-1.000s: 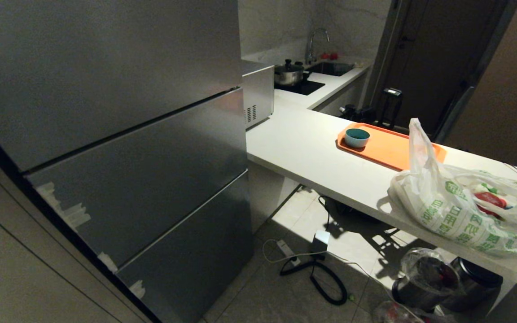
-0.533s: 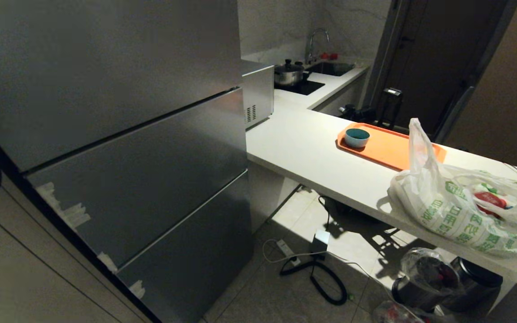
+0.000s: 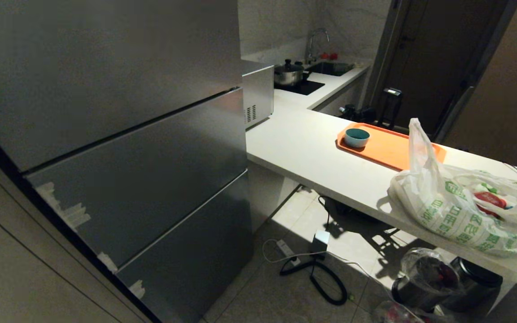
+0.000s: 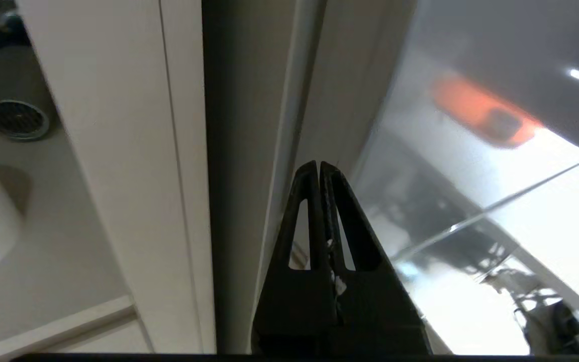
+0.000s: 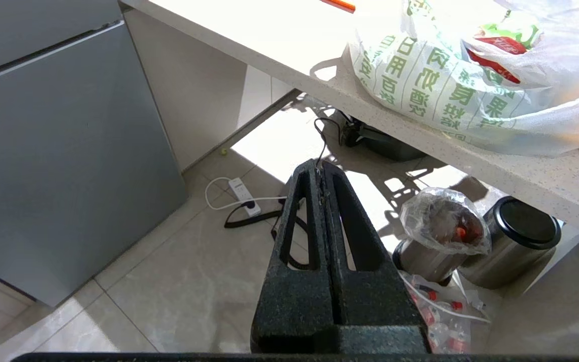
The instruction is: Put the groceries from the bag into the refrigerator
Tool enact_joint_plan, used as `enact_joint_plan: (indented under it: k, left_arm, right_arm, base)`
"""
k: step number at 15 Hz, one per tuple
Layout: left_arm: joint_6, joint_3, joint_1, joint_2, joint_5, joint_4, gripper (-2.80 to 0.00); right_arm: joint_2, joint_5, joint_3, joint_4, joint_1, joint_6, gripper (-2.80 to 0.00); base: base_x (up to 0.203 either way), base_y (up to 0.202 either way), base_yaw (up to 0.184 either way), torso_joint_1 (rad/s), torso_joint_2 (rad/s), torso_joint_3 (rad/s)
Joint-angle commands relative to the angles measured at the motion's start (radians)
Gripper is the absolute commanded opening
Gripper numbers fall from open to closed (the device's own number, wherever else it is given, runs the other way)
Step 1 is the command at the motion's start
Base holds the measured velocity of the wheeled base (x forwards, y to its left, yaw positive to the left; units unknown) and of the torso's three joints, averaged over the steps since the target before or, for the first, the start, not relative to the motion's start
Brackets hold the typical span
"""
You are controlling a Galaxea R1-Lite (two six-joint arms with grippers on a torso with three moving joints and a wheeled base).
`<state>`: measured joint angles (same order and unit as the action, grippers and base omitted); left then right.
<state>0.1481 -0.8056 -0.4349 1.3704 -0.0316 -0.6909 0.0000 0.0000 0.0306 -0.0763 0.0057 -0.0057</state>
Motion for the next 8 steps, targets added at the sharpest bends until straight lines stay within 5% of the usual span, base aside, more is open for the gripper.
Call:
enact_joint_plan:
  k: [1,5,8]
  left_arm:
    - [0.047,-0.044,0.0,0.046,-0.024,-0.004,-2.8]
    - [0.166,-0.084,-0.002,0.092,-0.109,-0.004,-2.8]
    - [0.169,-0.086,-0.002,0.102,-0.108,-0.004,-2.8]
  right_arm:
    - [0.0,0.0,0.0,0.0,0.0,0.0,-2.8]
    - [0.0,0.0,0.0,0.0,0.0,0.0,-2.8]
    - [0.0,0.0,0.0,0.0,0.0,0.0,-2.8]
  base:
    - [0.0,0.0,0.0,0.0,0.0,0.0]
    - [0.0,0.0,0.0,0.0,0.0,0.0]
    - [0.0,0.0,0.0,0.0,0.0,0.0]
